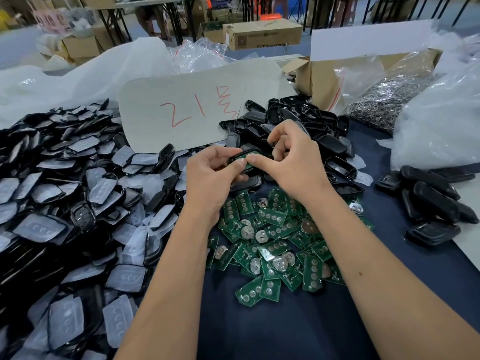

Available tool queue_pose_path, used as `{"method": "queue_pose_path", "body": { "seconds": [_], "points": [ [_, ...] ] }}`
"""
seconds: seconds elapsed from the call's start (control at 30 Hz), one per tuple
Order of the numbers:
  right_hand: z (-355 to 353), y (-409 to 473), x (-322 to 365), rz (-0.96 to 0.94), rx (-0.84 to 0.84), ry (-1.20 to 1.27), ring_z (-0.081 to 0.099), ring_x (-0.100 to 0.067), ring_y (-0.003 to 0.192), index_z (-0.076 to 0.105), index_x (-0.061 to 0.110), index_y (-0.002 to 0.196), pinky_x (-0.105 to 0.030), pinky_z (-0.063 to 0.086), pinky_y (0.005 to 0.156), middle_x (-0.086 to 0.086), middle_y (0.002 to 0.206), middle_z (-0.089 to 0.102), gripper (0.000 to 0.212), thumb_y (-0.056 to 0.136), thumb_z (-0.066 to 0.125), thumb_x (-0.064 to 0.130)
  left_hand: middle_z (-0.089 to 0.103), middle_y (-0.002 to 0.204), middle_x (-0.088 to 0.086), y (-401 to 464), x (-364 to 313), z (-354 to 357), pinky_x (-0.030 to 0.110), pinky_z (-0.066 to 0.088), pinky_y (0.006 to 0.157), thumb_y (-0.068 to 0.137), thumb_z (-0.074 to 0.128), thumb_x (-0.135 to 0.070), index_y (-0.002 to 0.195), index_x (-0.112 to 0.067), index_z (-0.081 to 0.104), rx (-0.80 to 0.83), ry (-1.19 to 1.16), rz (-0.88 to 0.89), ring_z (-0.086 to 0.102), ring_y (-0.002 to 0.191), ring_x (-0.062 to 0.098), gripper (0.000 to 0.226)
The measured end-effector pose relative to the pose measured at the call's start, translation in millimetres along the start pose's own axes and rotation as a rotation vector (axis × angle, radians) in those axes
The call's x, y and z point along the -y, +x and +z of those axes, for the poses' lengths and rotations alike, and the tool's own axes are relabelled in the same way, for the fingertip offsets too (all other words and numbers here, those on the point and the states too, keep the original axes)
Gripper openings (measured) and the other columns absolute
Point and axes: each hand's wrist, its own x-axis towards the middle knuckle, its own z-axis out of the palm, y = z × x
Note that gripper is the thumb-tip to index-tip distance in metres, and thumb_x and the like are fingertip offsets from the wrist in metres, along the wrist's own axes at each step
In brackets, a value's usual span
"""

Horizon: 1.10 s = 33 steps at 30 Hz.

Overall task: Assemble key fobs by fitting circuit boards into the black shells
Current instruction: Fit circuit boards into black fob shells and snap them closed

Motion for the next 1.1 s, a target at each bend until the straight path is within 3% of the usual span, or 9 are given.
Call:
{"method": "queue_pose_path", "body": {
  "seconds": [0.07, 0.2, 0.43, 0.6, 0.77, 0.9, 0.93, 1.03, 1.1],
  "points": [
    [-4.5, 1.2, -0.5, 0.037, 0.122, 0.079, 0.055, -0.011, 0.055, 0.07, 0.022, 0.099, -0.03, 0.05, 0.052, -0.001, 0.074, 0.062, 0.025, 0.083, 0.087, 0.032, 0.076, 0.086, 0.017, 2.0, -0.9, -2.7, 0.023, 0.055, 0.061, 0.088, 0.077, 0.003, 0.093, -0.014, 0.075, 0.039, 0.025, 0.009, 0.067, 0.06, 0.021, 0.018],
    [-3.8, 0.3, 0.5, 0.11, 0.281, 0.363, 0.065, -0.02, 0.059, 0.076, 0.008, 0.102, -0.03, 0.055, 0.05, -0.002, 0.07, 0.068, 0.009, 0.095, 0.074, 0.005, 0.075, 0.079, 0.007, 4.6, -2.0, -4.7, 0.022, 0.05, 0.06, 0.089, 0.074, 0.001, 0.1, -0.013, 0.074, 0.046, 0.038, 0.001, 0.061, 0.058, 0.015, 0.018],
    [8.0, -1.7, 10.5, 0.172, 0.103, 0.567, 0.07, -0.023, 0.056, 0.074, 0.004, 0.092, -0.028, 0.059, 0.054, -0.013, 0.072, 0.072, 0.007, 0.092, 0.074, -0.003, 0.067, 0.075, 0.006, -2.5, -4.7, 16.7, 0.023, 0.055, 0.059, 0.092, 0.075, -0.002, 0.093, -0.005, 0.068, -0.054, -0.25, -0.093, 0.061, 0.06, 0.014, 0.007],
    [18.1, -5.3, 16.4, 0.154, 0.034, 0.572, 0.073, -0.023, 0.059, 0.07, 0.003, 0.096, -0.03, 0.061, 0.057, -0.011, 0.074, 0.072, 0.008, 0.092, 0.076, 0.001, 0.064, 0.077, 0.009, -2.6, -10.1, 15.4, 0.026, 0.056, 0.06, 0.095, 0.07, -0.003, 0.091, -0.005, 0.069, -0.07, -0.259, -0.099, 0.06, 0.062, 0.015, 0.005],
    [25.8, -13.8, 31.1, 0.075, 0.118, 0.362, 0.073, -0.026, 0.061, 0.063, 0.015, 0.107, -0.038, 0.063, 0.053, -0.002, 0.085, 0.07, 0.018, 0.094, 0.076, 0.016, 0.072, 0.077, 0.002, 6.6, -30.9, -32.1, 0.028, 0.059, 0.066, 0.096, 0.066, 0.0, 0.088, -0.01, 0.069, -0.072, -0.144, -0.02, 0.069, 0.068, 0.016, 0.014],
    [48.8, -20.2, 47.7, -0.175, 0.246, -0.034, 0.064, -0.001, 0.065, 0.072, 0.02, 0.095, -0.013, 0.05, 0.061, 0.014, 0.079, 0.068, 0.007, 0.091, 0.078, 0.02, 0.071, 0.076, 0.002, 5.1, -45.0, -89.1, 0.031, 0.059, 0.057, 0.097, 0.061, -0.003, 0.086, -0.015, 0.07, -0.198, -0.037, 0.036, 0.07, 0.065, 0.026, 0.018],
    [59.2, -22.0, 53.9, -0.213, 0.295, -0.099, 0.062, 0.002, 0.066, 0.074, 0.02, 0.093, -0.013, 0.049, 0.064, 0.015, 0.078, 0.068, 0.005, 0.09, 0.078, 0.02, 0.07, 0.072, 0.0, 4.5, -47.1, -102.3, 0.031, 0.059, 0.055, 0.097, 0.06, -0.003, 0.085, -0.015, 0.068, -0.249, -0.032, 0.04, 0.07, 0.062, 0.027, 0.019],
    [90.1, -26.1, 72.7, -0.294, 0.389, -0.254, 0.058, -0.004, 0.073, 0.075, 0.021, 0.094, -0.031, 0.054, 0.079, 0.01, 0.087, 0.072, 0.003, 0.091, 0.075, 0.023, 0.064, 0.067, 0.001, 6.0, -51.7, -129.6, 0.028, 0.058, 0.053, 0.098, 0.059, -0.002, 0.08, -0.015, 0.064, -0.419, -0.119, 0.033, 0.067, 0.057, 0.025, 0.023],
    [110.0, -27.4, 84.9, -0.377, 0.417, -0.3, 0.06, -0.014, 0.09, 0.074, 0.021, 0.099, -0.037, 0.053, 0.086, 0.006, 0.096, 0.072, 0.007, 0.093, 0.071, 0.022, 0.06, 0.067, 0.005, 7.5, -53.9, -140.2, 0.028, 0.057, 0.054, 0.1, 0.057, -0.002, 0.082, -0.012, 0.061, -0.54, -0.262, 0.028, 0.065, 0.056, 0.025, 0.021]
  ]
}}
